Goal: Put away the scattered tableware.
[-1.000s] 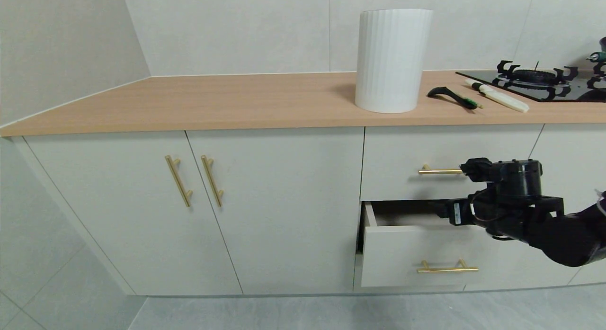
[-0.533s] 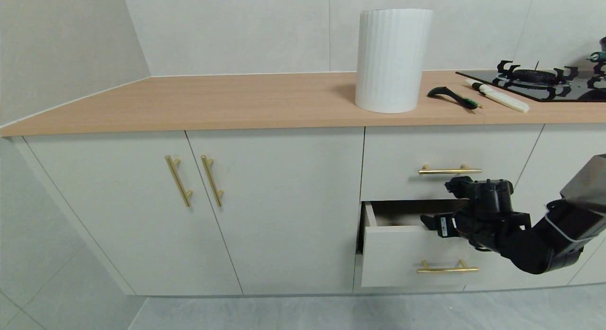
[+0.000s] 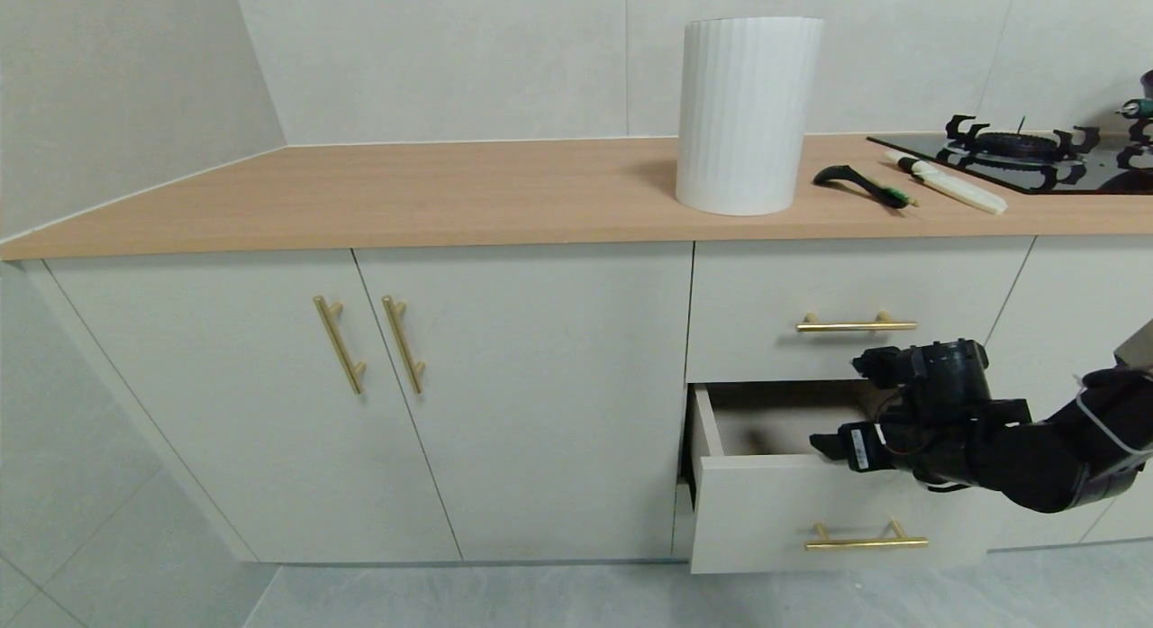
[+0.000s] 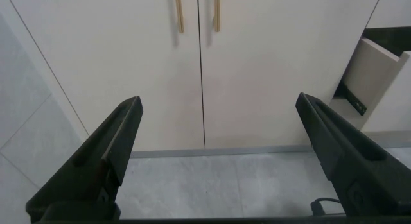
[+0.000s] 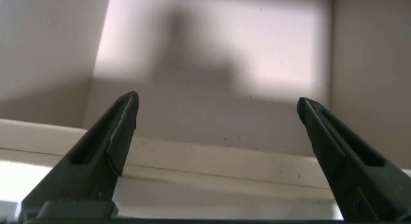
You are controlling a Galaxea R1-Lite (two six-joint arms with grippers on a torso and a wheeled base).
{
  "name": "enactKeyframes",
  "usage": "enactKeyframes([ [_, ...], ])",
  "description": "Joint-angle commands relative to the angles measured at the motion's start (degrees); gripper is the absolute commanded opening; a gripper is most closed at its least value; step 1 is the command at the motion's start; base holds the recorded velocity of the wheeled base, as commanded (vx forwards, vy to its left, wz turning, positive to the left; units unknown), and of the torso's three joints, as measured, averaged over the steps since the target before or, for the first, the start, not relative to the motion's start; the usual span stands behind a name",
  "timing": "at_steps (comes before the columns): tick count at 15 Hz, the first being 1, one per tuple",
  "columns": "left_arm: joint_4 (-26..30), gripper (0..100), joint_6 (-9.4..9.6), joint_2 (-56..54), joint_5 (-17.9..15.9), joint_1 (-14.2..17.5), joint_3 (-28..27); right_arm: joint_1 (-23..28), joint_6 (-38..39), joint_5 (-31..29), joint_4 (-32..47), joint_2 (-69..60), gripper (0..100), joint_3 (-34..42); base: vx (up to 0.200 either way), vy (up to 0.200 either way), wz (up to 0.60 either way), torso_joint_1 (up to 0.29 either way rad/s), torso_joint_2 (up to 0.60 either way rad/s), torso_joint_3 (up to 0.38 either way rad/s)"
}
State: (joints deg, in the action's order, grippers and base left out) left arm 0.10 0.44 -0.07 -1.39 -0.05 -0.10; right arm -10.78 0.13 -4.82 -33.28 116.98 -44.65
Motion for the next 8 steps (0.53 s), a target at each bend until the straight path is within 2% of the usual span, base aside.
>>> enactKeyframes([
  [1,-0.01,100,0.0,0.07,-0.02,0.05,0.01,-0.21,-1.01,1.04,3.84,-3.95,100,-0.08,0.0,0.0,0.0,0.0,0.0,0.0],
  [3,-0.01,100,0.0,0.07,-0.02,-0.04,0.01,-0.39,-2.51,2.35,11.48,-7.03,100,-0.43,0.0,0.0,0.0,0.0,0.0,0.0],
  [8,-0.01,100,0.0,0.07,-0.02,0.05,0.01,-1.53,-5.58,2.35,19.92,-9.75,100,-0.43,0.0,0.0,0.0,0.0,0.0,0.0],
])
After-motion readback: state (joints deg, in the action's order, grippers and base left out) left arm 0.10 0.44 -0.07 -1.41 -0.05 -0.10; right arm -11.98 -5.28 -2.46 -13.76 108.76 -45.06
